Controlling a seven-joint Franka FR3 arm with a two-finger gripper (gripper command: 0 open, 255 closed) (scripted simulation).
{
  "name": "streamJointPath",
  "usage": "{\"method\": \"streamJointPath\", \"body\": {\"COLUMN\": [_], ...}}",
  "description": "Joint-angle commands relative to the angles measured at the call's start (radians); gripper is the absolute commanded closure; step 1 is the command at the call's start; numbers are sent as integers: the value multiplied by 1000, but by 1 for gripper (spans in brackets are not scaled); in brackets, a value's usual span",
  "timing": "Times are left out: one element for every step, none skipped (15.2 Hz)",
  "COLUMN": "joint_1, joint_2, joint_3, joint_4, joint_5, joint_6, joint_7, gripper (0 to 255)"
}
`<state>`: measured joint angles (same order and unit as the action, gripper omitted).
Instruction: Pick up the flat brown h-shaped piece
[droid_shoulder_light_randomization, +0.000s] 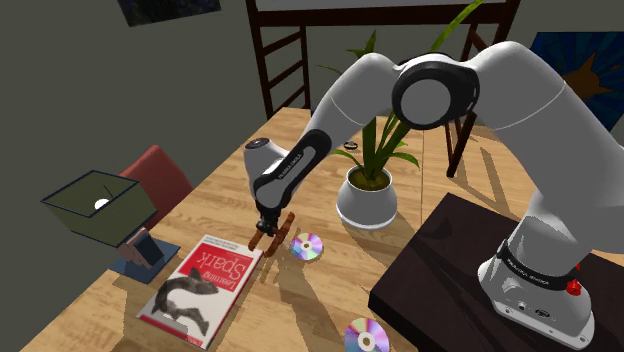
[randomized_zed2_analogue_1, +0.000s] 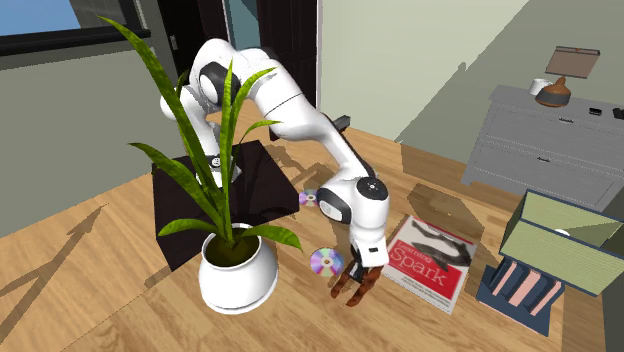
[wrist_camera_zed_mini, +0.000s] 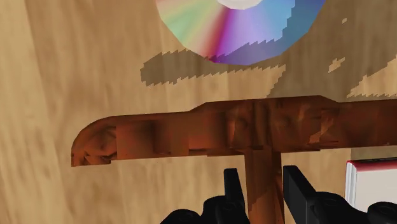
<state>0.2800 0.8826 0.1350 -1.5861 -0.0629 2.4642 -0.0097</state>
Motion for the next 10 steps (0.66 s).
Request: {"method": "streamJointPath", "body": {"joint_1": [-2,-3,-4,-5,-6,-6,-7,-8,-8,-8], "joint_2": [-25,-36,-47,-57,-68,-79,-89,-99,-101,-101], "joint_3": [2,3,4,5,6,7,9,10,10,10], "joint_4": [-12,-16,-20,-24,-28,-31,-34,-37,-37,-37], "joint_5": [2,3,3,4,5,6,7,8,8,8], "joint_6": [-13,-20,-27,-34,-41,-48,-55,-63,-64,-64], "joint_7": [0,0,0,0,0,0,0,0,0,0], "gripper": [255,255,255,255,255,255,255,255,255,255]}}
